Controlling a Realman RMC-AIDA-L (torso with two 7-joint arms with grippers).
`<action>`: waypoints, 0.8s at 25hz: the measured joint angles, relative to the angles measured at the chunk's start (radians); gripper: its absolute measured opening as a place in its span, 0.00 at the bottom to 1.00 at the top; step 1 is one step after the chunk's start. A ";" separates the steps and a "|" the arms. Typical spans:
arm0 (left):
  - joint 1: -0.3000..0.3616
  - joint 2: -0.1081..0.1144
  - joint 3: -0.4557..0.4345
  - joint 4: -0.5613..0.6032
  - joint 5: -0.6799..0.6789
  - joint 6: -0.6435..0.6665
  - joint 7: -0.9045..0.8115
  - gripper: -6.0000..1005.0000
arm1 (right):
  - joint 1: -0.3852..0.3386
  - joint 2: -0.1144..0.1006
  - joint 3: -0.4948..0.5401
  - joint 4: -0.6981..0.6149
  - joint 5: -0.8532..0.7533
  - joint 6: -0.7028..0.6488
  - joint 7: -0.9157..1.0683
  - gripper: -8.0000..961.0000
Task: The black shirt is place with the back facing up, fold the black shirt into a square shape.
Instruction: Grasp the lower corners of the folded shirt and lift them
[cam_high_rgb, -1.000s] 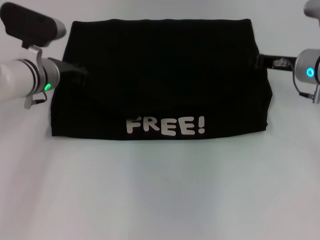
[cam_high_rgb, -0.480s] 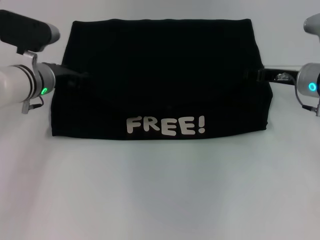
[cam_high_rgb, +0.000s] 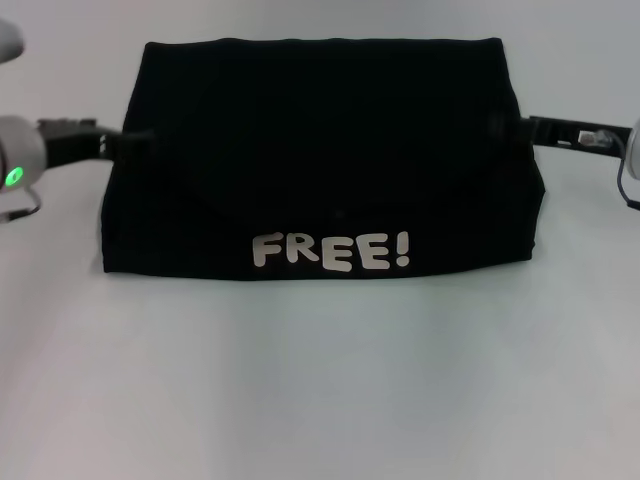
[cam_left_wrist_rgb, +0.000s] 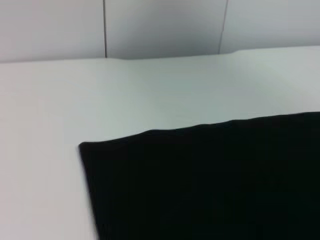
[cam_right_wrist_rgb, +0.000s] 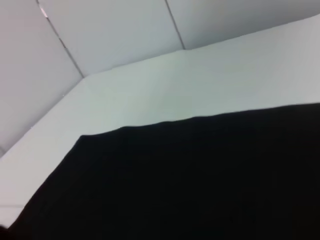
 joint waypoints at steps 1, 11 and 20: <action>0.017 -0.001 0.001 0.015 0.000 0.020 0.000 0.86 | -0.009 -0.004 0.000 -0.001 0.001 -0.025 0.000 0.56; 0.161 0.004 -0.005 0.032 0.001 0.154 0.030 0.87 | -0.054 -0.015 -0.004 -0.001 -0.001 -0.089 0.013 0.56; 0.127 0.026 -0.001 -0.076 0.011 0.183 0.012 0.87 | -0.055 -0.017 -0.009 -0.001 -0.006 -0.081 0.039 0.56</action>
